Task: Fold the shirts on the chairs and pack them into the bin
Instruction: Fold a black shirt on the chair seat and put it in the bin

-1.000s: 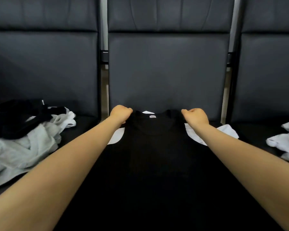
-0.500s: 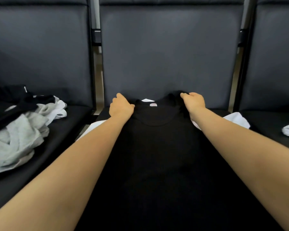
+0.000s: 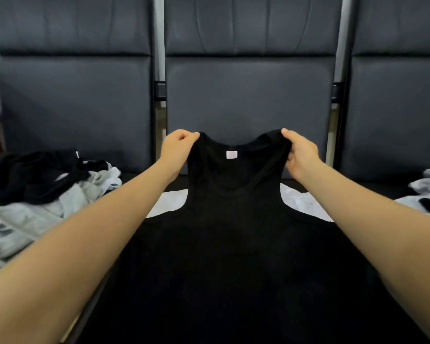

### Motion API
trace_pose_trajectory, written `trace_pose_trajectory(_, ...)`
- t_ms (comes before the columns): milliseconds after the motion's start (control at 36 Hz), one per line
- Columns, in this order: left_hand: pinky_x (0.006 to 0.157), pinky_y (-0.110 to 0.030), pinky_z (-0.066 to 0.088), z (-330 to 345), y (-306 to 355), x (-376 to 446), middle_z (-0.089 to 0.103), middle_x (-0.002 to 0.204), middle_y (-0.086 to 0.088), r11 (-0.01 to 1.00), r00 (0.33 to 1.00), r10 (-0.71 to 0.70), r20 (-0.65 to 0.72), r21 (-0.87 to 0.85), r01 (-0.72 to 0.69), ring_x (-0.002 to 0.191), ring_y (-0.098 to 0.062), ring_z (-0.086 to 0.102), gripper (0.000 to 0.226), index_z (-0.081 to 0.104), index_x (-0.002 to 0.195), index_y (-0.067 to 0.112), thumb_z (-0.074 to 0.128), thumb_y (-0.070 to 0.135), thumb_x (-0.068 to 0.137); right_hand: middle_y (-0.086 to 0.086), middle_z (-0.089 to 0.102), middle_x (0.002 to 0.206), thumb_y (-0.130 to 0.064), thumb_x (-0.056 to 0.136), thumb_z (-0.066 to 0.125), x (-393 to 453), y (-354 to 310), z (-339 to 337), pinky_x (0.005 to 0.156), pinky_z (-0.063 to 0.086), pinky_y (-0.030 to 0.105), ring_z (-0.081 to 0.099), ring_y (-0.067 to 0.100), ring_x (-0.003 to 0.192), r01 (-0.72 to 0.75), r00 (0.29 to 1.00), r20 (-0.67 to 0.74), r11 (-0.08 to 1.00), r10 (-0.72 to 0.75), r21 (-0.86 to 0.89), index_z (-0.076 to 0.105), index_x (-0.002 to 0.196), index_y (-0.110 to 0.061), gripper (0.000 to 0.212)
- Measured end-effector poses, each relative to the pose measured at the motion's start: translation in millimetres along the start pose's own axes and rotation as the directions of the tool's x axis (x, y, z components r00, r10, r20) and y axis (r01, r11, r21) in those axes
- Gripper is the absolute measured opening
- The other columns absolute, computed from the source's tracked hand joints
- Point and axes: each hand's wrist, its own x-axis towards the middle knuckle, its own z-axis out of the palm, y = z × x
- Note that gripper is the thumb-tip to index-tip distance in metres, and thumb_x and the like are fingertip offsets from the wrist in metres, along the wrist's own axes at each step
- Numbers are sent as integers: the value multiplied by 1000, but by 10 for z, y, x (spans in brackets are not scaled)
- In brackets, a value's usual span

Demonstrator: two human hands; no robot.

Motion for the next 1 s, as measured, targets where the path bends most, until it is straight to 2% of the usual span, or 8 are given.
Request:
trace_pose_trajectory(139, 68, -26, 43, -357, 361, -475, 55, 77, -1, 998, 998, 60, 22, -25, -60, 73, -13, 50, 21, 60, 80, 13, 64, 31, 91, 4, 71, 109, -23, 88, 70, -641, -213, -193, 84, 57, 33, 69, 20, 98, 26, 994, 103, 999, -23, -23, 67, 105, -12, 21)
trace_pose_trajectory(222, 56, -24, 43, -533, 392, -880, 53, 69, 3, 996, 992, 93, 87, -17, -91, 62, -13, 48, 21, 58, 77, 15, 65, 30, 90, 1, 70, 92, -23, 89, 68, -1012, -200, -419, 71, 55, 29, 69, 18, 86, 21, 985, 170, 996, -6, -88, 64, 87, -15, 9)
trace_pose_trajectory(333, 60, -17, 41, -715, 281, -1414, 52, 58, 14, 954, 937, 263, 229, 82, -288, 57, -3, 44, 25, 54, 68, 21, 68, 18, 88, -5, 60, 70, -16, 92, 62, -1419, -75, -729, 78, 46, 32, 60, 11, 73, 138, 936, 349, 956, -41, -258, 61, 68, -18, 25)
trace_pose_trajectory(444, 66, -17, 43, -963, 19, -1923, 59, 68, 14, 833, 790, 259, 555, 285, -473, 65, -1, 51, 21, 57, 69, 27, 60, 43, 80, -2, 69, 66, -34, 95, 60, -1736, -8, -1027, 75, 43, 23, 59, 4, 66, 357, 826, 539, 590, 163, -724, 65, 62, -8, 41)
trace_pose_trajectory(556, 79, -25, 44, -1150, -230, -2214, 58, 76, 12, 600, 604, 145, 783, 416, -683, 79, -5, 53, 33, 60, 72, 28, 50, 58, 82, -2, 66, 64, -42, 93, 59, -1847, 59, -1198, 66, 37, 17, 52, -2, 55, 410, 849, 485, 315, 210, -856, 61, 61, -11, 44)
trace_pose_trajectory(778, 66, -27, 42, -1072, -138, -2031, 63, 66, 9, 755, 882, 149, 447, 524, -394, 63, -6, 54, 33, 61, 62, 23, 56, 31, 93, -1, 69, 64, -33, 93, 59, -1650, 165, -1156, 80, 54, 36, 64, 14, 61, 361, 918, 392, 285, 61, -888, 59, 66, -14, 33)
trace_pose_trajectory(917, 80, -32, 47, -824, -210, -1794, 68, 92, 4, 764, 943, 98, 317, 583, -275, 77, -13, 55, 15, 68, 84, 18, 56, 22, 92, -3, 67, 84, -35, 90, 59, -1439, 222, -903, 81, 54, 36, 67, 22, 83, 325, 945, 315, 306, -85, -895, 63, 90, -22, 13)
trace_pose_trajectory(1000, 88, -24, 42, -669, -300, -1681, 65, 113, 4, 773, 954, 66, 291, 590, -234, 96, -12, 55, 19, 66, 109, 18, 58, 21, 92, 1, 65, 110, -35, 91, 59, -1292, 263, -756, 90, 52, 40, 66, 26, 97, 282, 959, 260, 359, -109, -890, 58, 124, -18, 38)
